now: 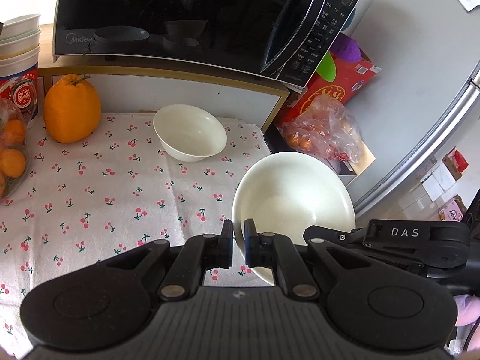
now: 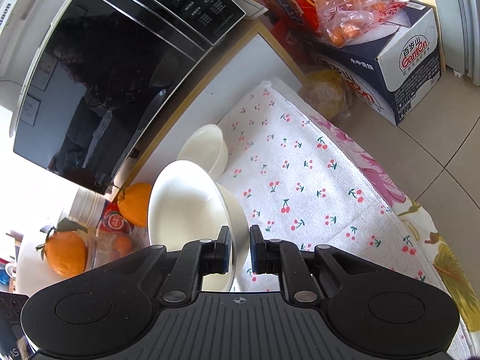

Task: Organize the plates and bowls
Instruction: 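Lift the cream bowl with the left gripper toward the white bowl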

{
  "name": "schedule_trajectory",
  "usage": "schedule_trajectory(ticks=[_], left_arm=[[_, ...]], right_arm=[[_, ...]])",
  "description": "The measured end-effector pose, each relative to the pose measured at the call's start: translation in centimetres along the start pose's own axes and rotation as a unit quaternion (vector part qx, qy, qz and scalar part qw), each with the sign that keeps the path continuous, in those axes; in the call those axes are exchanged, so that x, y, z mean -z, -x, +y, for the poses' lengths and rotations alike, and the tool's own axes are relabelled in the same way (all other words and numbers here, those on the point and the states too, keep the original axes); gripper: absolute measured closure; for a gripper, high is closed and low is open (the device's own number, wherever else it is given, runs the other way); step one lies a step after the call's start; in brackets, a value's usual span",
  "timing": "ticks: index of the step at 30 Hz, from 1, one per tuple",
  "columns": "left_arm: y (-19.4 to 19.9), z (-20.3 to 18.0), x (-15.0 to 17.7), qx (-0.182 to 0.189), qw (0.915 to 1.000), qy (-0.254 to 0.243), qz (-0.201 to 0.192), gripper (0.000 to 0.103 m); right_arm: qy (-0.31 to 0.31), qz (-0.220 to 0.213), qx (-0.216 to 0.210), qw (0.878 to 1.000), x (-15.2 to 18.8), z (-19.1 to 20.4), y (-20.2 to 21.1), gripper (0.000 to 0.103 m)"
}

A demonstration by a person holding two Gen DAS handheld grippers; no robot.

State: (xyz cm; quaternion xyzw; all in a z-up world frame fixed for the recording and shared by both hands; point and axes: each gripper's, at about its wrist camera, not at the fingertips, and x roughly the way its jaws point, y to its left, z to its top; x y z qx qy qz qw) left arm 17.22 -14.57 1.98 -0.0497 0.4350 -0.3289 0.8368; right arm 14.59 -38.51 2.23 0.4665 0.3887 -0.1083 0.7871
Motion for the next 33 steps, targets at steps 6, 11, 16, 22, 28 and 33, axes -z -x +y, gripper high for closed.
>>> schedule_trajectory(ticks=[6,11,16,22,28,33], left_arm=[[1.2,-0.5,0.8,-0.004,1.0,-0.001,0.003,0.096],[2.1,-1.2,1.7,-0.005,1.0,0.0,0.005,0.096],[2.7,-1.5,2.7,0.004,1.0,0.002,0.003,0.096],[2.3,-2.0,3.7,0.012,0.9999,-0.002,0.012,0.095],[2.3,-2.4,4.2,0.021,0.9996,-0.005,0.018,0.096],[2.1,-2.4,4.7,0.03,0.999,-0.002,0.032,0.095]], right_arm=[[0.007,0.008,-0.003,1.0,0.6,0.5,1.5,0.089],[0.006,0.015,-0.001,1.0,0.9,0.4,2.5,0.089],[0.011,0.024,0.009,1.0,1.4,0.3,3.4,0.089],[0.01,0.03,0.022,0.999,1.7,-0.2,4.5,0.088],[0.016,0.034,0.036,0.999,2.0,-0.6,5.4,0.088],[0.014,0.037,0.045,0.998,2.3,-1.0,5.9,0.088]])
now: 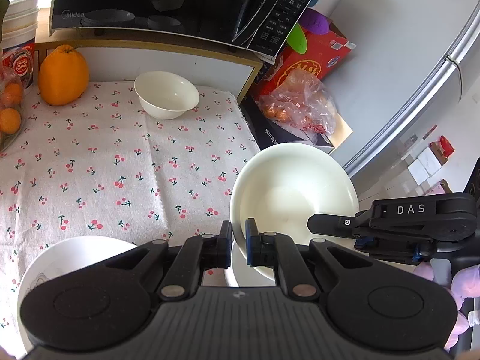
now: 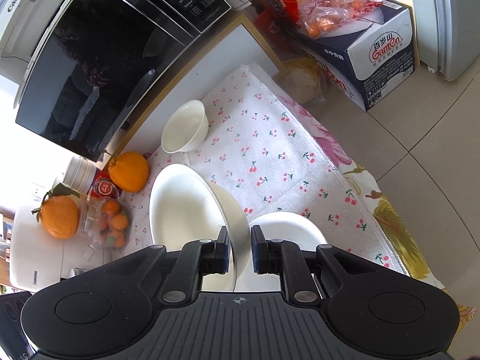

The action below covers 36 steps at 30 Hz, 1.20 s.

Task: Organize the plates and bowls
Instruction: 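Lift the cream bowl with the left gripper toward the white bowl, then lower the cream bowl into the other bowl and open the left gripper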

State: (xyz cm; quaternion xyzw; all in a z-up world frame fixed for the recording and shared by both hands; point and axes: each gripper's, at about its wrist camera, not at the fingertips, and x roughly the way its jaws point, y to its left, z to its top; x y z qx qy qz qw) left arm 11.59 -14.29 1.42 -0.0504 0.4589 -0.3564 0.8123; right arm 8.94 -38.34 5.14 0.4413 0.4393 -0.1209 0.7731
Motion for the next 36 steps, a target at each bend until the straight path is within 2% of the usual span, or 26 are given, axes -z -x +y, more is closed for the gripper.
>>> schedule_trajectory(ticks=[4,12,28,36], left_arm=[[-0.3,0.2,0.3,0.009,0.9998,0.013,0.012,0.095],[-1.3,-0.5,1.2,0.003,0.9995,-0.003,0.033,0.095],[-3.2,-2.0,2.8,-0.049,0.9946,-0.061,0.069,0.095],[-3.3,-2.0,2.9,-0.053,0.9939,-0.063,0.073,0.095]], right_arm=[[0.002,0.005,0.006,1.0,0.3,-0.2,0.2,0.088],[0.003,0.015,0.025,1.0,0.7,-1.1,0.3,0.088],[-0.005,0.05,0.064,0.997,1.1,-3.5,-1.4,0.088],[-0.004,0.054,0.069,0.996,1.0,-3.8,-1.8,0.088]])
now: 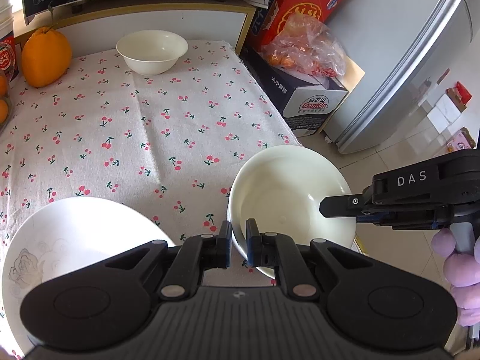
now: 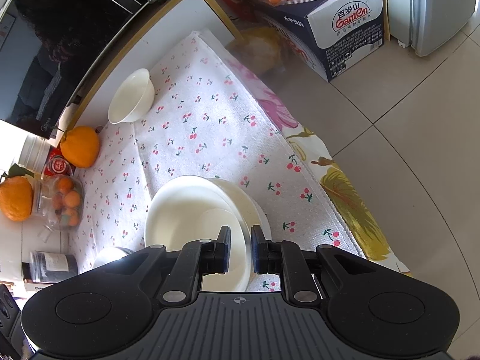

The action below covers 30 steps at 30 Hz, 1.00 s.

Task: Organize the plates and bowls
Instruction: 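Lower the cream bowl into the other bowl and open the left gripper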

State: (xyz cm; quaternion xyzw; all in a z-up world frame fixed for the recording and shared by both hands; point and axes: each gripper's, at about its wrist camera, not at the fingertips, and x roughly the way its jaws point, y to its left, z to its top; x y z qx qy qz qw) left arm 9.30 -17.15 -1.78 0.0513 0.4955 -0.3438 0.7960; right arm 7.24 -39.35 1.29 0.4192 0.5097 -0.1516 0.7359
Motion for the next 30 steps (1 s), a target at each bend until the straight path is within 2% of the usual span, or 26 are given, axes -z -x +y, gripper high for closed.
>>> schedule_trajectory(ticks=[16,24,30], left_arm=[[-0.1,0.0,-0.1,-0.002,1.0,-0.002,0.0,0.094],[-0.3,-0.1,-0.1,-0.007,1.0,-0.006,0.003,0.094],[-0.6,-0.3,0.0,-0.01,0.9999,-0.011,0.007,0.094]], right_arm=[[0.027,-0.009,0.013,1.0,-0.2,0.6,0.2,0.088],[0.067,-0.035,0.049,0.996,-0.2,1.2,0.8,0.087],[0.064,-0.027,0.043,0.997,-0.3,1.0,0.6,0.087]])
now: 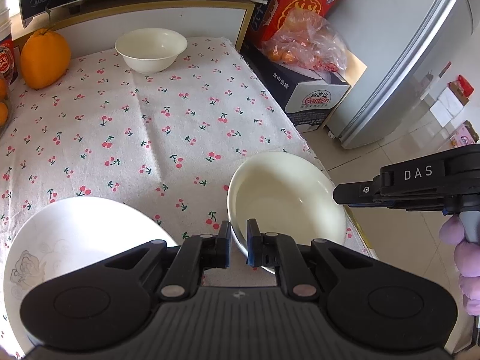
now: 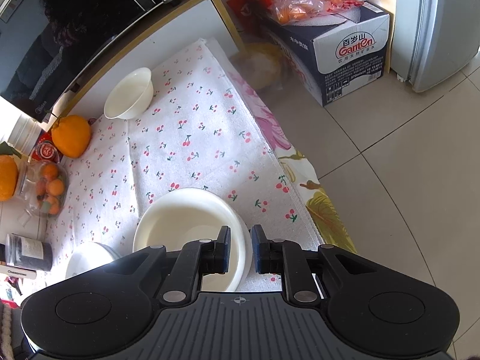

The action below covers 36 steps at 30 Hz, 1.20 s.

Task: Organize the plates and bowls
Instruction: 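Lower the cream bowl into the other bowl and open the left gripper, then move the open left gripper to the white bowl beside the orange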

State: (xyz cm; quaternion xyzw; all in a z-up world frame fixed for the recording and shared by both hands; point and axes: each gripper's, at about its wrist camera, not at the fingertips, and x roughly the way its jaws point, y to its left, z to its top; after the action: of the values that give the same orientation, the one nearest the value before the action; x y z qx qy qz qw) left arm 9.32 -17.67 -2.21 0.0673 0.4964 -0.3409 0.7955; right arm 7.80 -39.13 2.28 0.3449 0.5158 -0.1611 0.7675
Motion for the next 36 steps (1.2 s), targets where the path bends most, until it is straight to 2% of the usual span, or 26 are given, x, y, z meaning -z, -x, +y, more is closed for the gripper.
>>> schedule_trajectory(ticks=[1,5,7,10,12,14,16,20,21,25,27,36], left_arm=[[-0.1,-0.1,0.0,0.0,1.0,-0.002,0.001,0.093],[-0.3,-0.4,0.1,-0.005,0.9999,-0.009,0.001,0.071],[-0.4,-0.5,0.0,-0.004,0.9999,-0.01,0.001,0.067],[-0.2,-0.4,0.0,-0.003,1.0,-0.008,-0.003,0.054],[0.0,-0.4,0.0,-0.003,1.0,-0.007,-0.007,0.049],[0.2,-0.3,-0.1,0.002,1.0,-0.003,-0.009,0.039],[0.5,-0.1,-0.2,0.01,0.9999,0.003,-0.013,0.034],[1.4,0.2,-0.5,0.02,0.9994,0.012,-0.027,0.023],[1.6,0.2,-0.5,0.021,0.9992,0.013,-0.03,0.022],[2.9,0.8,-1.0,0.022,0.9983,0.019,-0.051,0.014],[3.6,1.2,-1.3,0.019,0.9975,0.025,-0.063,0.011],[6.4,3.9,-3.5,-0.027,0.9927,0.034,-0.113,0.005]], right_arm=[[-0.001,0.0,-0.001,1.0,0.0,0.0,0.0,0.087],[-0.003,-0.006,0.0,1.0,-0.1,0.0,0.2,0.085],[-0.005,-0.007,0.0,1.0,-0.2,-0.1,0.4,0.085],[-0.011,-0.005,-0.005,1.0,-0.4,-0.3,0.5,0.084],[-0.016,-0.006,-0.006,1.0,-0.5,-0.5,0.5,0.077],[-0.019,-0.007,-0.006,1.0,-0.6,-0.5,0.5,0.076],[-0.023,-0.01,-0.013,1.0,-0.7,-0.5,0.6,0.076],[-0.025,-0.025,-0.027,0.999,-1.1,-0.2,1.2,0.056],[-0.024,-0.03,-0.031,0.999,-1.2,-0.1,1.4,0.05],[-0.01,-0.048,-0.048,0.998,-1.4,0.8,2.2,0.04],[0.002,-0.06,-0.054,0.997,-1.5,1.4,2.7,0.032],[0.034,-0.107,-0.055,0.992,-2.7,4.4,4.6,0.026]])
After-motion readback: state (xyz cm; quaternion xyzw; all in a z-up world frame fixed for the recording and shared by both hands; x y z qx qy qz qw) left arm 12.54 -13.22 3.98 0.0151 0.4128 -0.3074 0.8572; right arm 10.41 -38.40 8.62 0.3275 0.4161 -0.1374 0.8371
